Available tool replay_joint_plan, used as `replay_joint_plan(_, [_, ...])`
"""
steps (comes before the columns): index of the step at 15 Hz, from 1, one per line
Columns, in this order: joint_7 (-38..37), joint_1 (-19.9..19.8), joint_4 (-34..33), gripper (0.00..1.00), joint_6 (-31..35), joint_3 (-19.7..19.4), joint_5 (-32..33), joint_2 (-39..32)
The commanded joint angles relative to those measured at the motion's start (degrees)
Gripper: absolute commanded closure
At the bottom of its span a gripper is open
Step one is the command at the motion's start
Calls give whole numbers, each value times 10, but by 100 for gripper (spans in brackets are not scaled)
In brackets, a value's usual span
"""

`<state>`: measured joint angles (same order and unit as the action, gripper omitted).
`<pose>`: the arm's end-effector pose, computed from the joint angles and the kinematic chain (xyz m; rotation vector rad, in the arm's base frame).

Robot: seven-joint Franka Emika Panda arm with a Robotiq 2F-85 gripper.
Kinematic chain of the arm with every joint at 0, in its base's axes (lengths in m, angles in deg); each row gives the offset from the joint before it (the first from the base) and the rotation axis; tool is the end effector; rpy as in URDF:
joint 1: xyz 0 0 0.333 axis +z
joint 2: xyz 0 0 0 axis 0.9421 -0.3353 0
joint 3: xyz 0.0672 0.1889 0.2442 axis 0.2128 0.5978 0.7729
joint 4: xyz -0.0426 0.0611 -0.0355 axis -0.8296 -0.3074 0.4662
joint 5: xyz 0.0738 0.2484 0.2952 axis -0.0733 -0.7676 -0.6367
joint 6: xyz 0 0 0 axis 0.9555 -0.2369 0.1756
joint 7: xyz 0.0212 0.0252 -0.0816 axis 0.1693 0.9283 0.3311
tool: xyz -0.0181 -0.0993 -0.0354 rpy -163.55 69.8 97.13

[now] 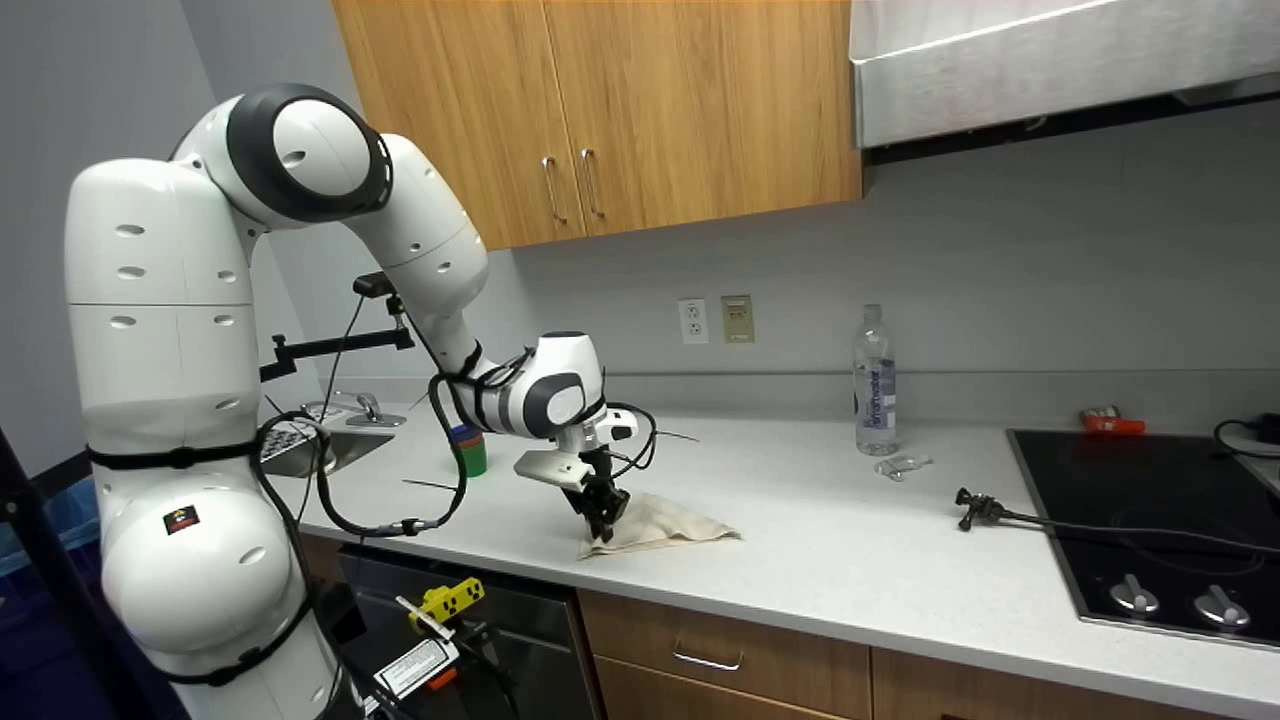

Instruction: Unfold the towel

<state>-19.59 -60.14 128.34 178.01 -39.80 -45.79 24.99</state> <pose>0.4448 0.1487 0.1887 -3.0977 -0.5132 0.0014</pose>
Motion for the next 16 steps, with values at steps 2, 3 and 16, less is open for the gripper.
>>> replay_joint_plan(2, [-4, -2, -4, 100, -21, 3, -13, 8])
replay_joint_plan(3, [-4, -1, -4, 100, -21, 3, -14, 7])
replay_joint_plan(16, [-208, 80, -130, 99, -6, -83, 257, -7])
